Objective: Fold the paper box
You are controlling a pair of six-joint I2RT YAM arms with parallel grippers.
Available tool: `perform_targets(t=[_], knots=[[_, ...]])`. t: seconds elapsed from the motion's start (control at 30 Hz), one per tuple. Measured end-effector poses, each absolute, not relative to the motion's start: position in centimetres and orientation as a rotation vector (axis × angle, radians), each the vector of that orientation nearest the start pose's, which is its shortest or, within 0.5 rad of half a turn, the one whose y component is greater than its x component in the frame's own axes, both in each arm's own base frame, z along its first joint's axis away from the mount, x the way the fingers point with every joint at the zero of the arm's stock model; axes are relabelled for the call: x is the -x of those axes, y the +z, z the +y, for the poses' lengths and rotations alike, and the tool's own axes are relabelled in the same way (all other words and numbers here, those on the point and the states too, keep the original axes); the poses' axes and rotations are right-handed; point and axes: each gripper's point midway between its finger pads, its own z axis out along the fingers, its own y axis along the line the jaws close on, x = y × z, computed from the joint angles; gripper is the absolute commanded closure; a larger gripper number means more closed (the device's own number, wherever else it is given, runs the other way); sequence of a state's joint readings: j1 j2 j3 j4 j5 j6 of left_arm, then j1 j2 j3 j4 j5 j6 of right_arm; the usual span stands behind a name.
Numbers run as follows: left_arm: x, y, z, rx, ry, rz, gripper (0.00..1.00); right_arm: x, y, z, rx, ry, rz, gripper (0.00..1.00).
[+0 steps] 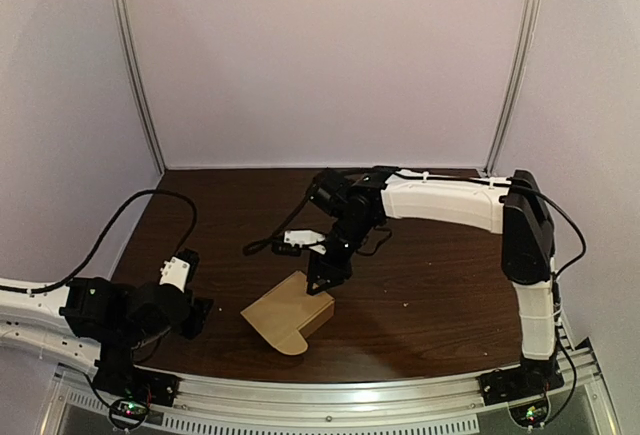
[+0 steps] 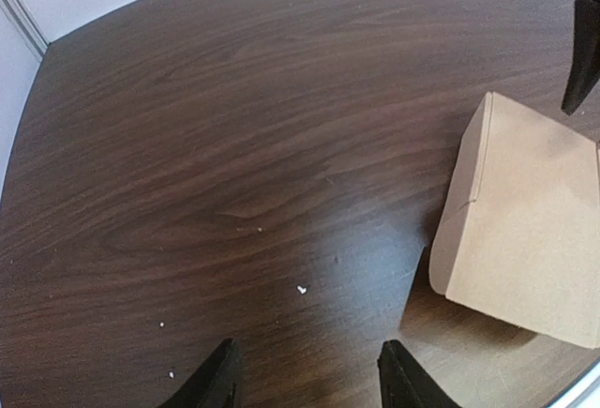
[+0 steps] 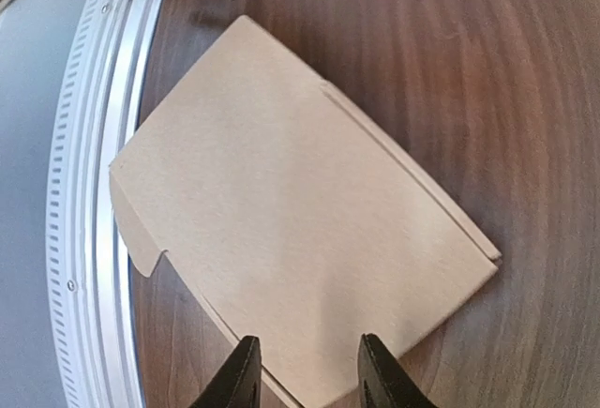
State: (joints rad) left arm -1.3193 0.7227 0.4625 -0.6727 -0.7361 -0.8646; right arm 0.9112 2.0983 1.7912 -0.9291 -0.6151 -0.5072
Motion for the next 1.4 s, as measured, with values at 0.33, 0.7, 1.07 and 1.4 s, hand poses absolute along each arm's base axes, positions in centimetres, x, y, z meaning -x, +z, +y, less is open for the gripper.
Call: perform_targets(t=[0.33,0.7,1.07,1.4], knots=[[-14.5,8.4,-16.0,-0.298,-0.212,2.345,0.5,-20.5,9.4,44.5,2.07,0.873,1.933,0.65],[-13.9,3.9,-19.8,-0.502,-0.222,2.393,0.5,-23.7,9.3,41.8,1.932,0.967,2.021,0.66],[-16.4,4.0,-27.2,-0.68,-0.199,2.278,0.44,-27.7,9.7,37.5,1.535,1.233,2.263,0.65],[-18.8,5.7,-29.3,-0.55,-0.28,2.284,0.41,-28.1,12.3,35.1,1.426,1.107,2.379,0.62]])
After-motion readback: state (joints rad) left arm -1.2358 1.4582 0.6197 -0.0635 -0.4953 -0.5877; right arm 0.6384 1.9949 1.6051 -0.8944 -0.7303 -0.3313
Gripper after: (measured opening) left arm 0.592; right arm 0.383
